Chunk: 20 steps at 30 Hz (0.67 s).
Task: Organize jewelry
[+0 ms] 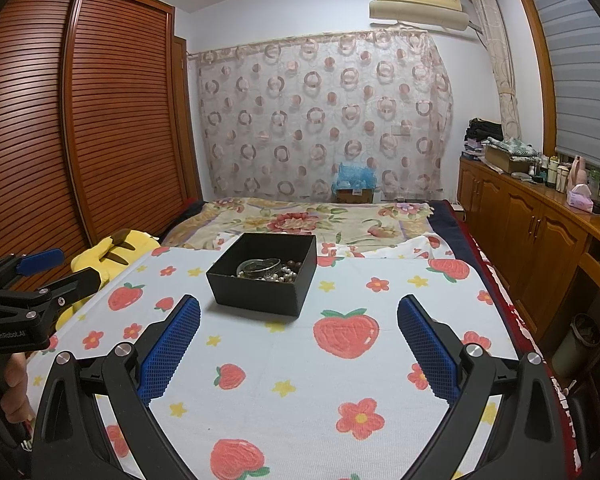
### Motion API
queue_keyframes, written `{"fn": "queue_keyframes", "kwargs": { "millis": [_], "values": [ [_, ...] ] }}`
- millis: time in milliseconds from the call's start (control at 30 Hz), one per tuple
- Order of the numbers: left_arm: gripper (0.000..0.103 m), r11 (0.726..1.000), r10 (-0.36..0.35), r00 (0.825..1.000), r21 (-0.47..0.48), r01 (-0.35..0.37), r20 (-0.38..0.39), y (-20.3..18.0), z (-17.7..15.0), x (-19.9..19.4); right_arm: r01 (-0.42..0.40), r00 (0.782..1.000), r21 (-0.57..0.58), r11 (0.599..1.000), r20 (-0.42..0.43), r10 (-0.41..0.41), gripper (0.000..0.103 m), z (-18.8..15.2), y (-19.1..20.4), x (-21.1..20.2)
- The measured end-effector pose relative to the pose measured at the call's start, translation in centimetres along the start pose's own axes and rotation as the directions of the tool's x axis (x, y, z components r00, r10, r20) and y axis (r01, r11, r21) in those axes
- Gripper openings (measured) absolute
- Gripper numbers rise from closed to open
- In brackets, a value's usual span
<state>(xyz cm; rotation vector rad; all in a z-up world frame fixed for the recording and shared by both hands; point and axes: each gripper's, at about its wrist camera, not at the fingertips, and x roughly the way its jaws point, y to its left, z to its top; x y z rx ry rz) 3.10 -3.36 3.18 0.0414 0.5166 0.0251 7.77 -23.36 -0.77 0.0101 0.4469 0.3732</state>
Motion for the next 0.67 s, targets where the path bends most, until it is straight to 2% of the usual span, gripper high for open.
{"fn": "queue_keyframes", "kwargs": {
  "millis": [667],
  "values": [
    [0.095, 1.000, -0.001, 1.000, -0.002, 0.001, 0.002, 0.04, -0.20, -0.01, 0.002, 1.000, 0.001, 1.000, 0.002, -0.002, 0.100, -0.03, 0.00, 0.04]
  ]
}}
